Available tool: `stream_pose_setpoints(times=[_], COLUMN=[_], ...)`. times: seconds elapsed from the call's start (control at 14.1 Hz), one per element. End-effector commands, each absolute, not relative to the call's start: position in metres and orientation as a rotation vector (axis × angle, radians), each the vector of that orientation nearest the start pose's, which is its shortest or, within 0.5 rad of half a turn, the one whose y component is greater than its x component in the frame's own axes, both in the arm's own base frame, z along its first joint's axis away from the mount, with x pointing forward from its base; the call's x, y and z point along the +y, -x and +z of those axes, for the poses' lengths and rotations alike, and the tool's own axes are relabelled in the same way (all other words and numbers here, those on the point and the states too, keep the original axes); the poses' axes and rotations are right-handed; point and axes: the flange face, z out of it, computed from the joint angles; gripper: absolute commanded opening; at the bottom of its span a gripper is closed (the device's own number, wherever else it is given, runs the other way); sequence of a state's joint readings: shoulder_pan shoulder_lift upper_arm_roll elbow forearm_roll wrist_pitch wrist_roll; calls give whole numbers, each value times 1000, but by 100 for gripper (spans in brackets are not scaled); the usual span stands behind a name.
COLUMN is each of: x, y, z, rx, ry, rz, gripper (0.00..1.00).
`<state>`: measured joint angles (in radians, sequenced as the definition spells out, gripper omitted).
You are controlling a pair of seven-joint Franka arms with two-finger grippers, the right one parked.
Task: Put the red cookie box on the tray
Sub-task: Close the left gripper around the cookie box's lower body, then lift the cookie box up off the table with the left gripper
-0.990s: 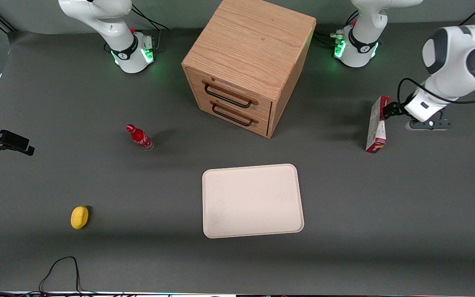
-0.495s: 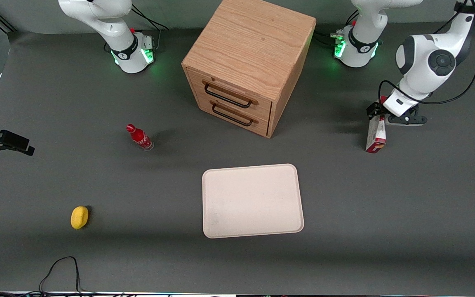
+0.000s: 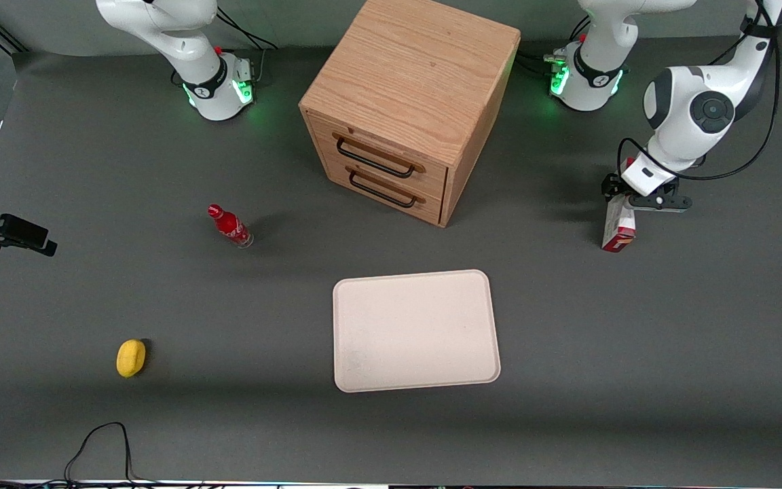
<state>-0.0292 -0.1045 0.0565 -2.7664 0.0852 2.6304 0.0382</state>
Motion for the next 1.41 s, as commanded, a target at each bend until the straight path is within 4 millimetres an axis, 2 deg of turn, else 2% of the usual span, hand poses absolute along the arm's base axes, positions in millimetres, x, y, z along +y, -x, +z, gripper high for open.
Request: stream_pose_setpoints(times=[0.0, 0.28, 0.42, 0.57, 0.78, 1.13, 1.27, 1.34], x=[4, 4, 6, 5, -10, -27, -46, -62], y=[-383, -392, -408, -429, -466, -520, -539, -547], z=[237, 252, 276, 310, 374, 499, 541, 555], rx=[166, 153, 143, 149, 147, 136, 150, 186], ry=[3097, 3094, 3085, 3078, 3079, 3137, 3199, 3208], rz=[70, 68, 134, 179, 223, 171, 152, 138], gripper=[0, 0, 0, 0, 0, 0, 0, 0])
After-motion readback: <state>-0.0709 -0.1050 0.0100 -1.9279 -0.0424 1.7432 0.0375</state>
